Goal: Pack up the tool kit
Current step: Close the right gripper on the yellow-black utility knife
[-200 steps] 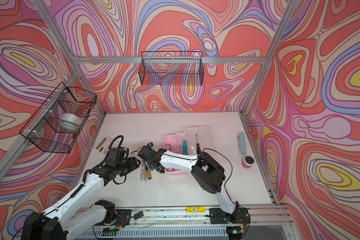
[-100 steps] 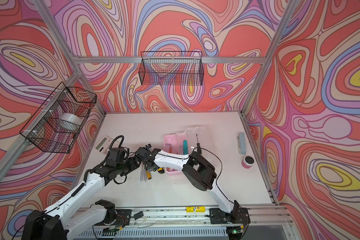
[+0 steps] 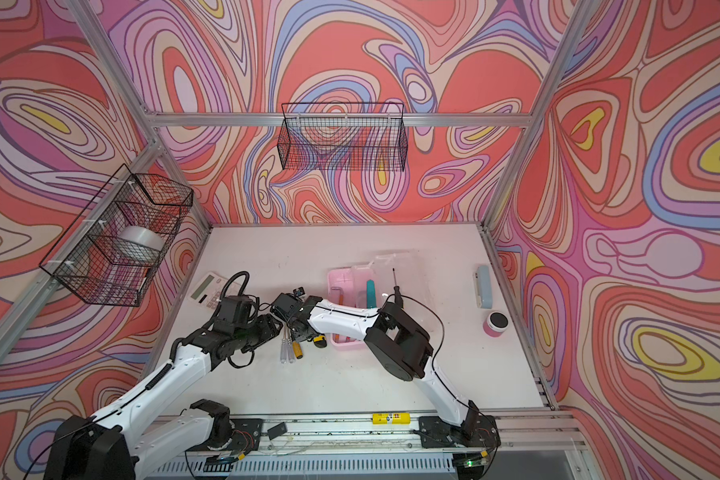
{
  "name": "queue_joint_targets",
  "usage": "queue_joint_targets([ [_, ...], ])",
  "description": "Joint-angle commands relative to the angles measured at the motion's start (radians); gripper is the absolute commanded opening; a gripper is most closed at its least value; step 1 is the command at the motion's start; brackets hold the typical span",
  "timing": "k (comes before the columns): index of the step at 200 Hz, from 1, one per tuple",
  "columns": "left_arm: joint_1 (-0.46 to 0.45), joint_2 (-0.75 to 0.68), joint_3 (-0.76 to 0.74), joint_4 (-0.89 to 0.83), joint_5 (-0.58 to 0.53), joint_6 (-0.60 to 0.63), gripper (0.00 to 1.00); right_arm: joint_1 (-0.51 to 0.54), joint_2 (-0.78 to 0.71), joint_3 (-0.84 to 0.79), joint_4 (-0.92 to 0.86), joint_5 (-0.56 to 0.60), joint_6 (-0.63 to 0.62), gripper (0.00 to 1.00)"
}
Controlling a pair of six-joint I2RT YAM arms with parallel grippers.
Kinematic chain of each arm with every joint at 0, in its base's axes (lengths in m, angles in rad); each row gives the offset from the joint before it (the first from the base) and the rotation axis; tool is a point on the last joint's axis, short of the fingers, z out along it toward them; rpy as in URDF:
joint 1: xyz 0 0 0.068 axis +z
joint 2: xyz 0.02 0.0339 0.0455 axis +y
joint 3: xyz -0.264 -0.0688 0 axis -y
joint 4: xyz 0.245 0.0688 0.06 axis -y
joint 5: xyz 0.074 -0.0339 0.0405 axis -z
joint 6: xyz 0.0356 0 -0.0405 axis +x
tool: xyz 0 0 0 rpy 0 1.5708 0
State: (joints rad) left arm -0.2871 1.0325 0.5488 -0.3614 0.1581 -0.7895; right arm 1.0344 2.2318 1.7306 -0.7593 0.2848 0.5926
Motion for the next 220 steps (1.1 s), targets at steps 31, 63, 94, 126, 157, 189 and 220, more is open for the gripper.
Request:
queue_joint_targets([
  [31, 0.007, 0.017, -0.012, 0.031, 0.008, -0.009, 0.61, -0.002, -0.024, -0.035, -0.035, -0.048, 0.025, 0.53],
  [63, 0.008, 0.026, -0.012, 0.037, 0.010, -0.008, 0.60, -0.002, -0.030, -0.027, -0.042, -0.045, 0.033, 0.53],
  [94, 0.006, 0.034, -0.012, 0.043, 0.013, -0.007, 0.60, -0.002, -0.008, -0.021, -0.042, -0.053, 0.038, 0.48],
  [126, 0.007, 0.034, -0.012, 0.042, 0.013, -0.007, 0.60, -0.002, -0.008, -0.031, -0.029, -0.059, 0.042, 0.42],
  [157, 0.006, 0.028, -0.010, 0.037, 0.009, -0.007, 0.60, -0.002, -0.028, -0.043, -0.021, -0.062, 0.040, 0.34],
  [189, 0.007, 0.011, -0.006, 0.022, -0.002, -0.008, 0.60, 0.004, -0.068, -0.050, -0.025, -0.072, 0.027, 0.29],
  [220, 0.007, -0.009, 0.008, -0.004, -0.027, -0.001, 0.60, 0.015, -0.140, -0.073, -0.048, -0.084, 0.011, 0.29],
])
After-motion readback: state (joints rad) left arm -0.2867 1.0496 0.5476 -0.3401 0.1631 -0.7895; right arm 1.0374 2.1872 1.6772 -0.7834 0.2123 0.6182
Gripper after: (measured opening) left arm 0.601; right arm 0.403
